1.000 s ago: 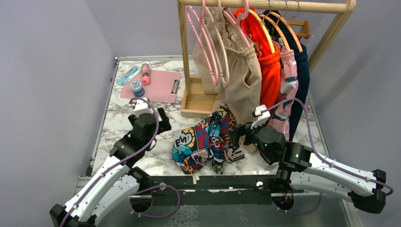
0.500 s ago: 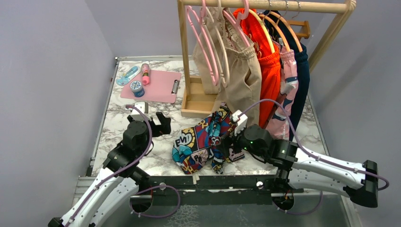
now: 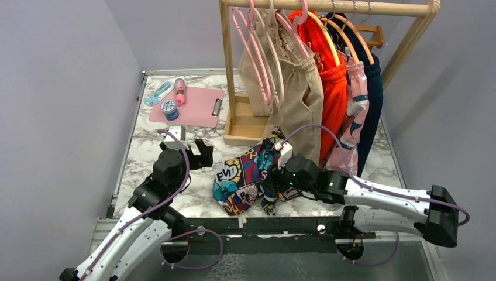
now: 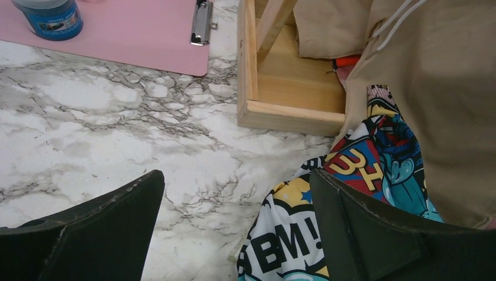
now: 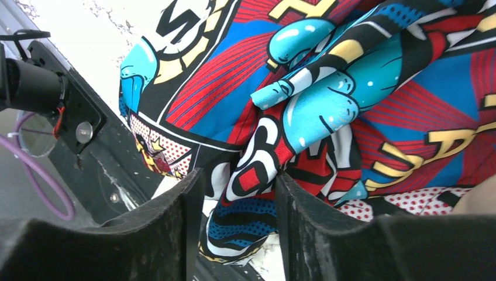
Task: Place the shorts on the hanger
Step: Adjust the shorts at the center of the board.
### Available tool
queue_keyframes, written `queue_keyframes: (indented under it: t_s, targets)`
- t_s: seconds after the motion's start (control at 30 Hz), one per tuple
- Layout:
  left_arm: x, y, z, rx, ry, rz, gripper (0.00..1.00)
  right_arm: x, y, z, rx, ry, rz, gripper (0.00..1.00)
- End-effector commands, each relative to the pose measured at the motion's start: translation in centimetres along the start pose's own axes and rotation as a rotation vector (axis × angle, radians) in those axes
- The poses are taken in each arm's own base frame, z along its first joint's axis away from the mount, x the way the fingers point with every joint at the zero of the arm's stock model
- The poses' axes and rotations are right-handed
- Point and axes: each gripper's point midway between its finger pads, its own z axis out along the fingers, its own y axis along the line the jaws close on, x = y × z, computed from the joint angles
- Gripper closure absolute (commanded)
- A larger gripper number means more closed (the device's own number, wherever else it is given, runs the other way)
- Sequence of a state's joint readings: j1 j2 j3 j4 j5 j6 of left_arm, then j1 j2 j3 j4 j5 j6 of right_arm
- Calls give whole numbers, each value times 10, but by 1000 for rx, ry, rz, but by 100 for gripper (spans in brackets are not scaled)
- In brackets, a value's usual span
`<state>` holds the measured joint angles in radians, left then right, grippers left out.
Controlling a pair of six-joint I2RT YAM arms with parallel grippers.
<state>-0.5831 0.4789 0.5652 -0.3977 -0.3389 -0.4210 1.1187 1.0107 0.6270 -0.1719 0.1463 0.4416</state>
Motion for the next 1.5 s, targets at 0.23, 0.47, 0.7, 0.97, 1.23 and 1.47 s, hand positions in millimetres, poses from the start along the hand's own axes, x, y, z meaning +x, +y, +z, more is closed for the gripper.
queue_keyframes:
  t_s: [0.23, 0.47, 0.7, 0.97, 1.23, 1.47]
  targets:
    - [-12, -40, -7, 225, -56, -46, 1, -21, 41, -9, -167, -15, 75, 98]
    - [-36, -33, -27, 215, -162, -81, 1, -90, 111, -35, -482, -169, 130, 99]
    - [-59, -21, -59, 268, -387, -142, 6, -136, 158, -59, -716, -312, 129, 99]
    - [-55, -16, -52, 218, -350, -128, 7, -125, 120, 0, -457, -297, 261, 99]
    - [-47, -18, -44, 211, -302, -110, 7, -103, 92, 46, -237, -190, 265, 74]
    - [-43, -20, -41, 212, -270, -95, 7, -84, 82, 33, -207, -111, 170, 33]
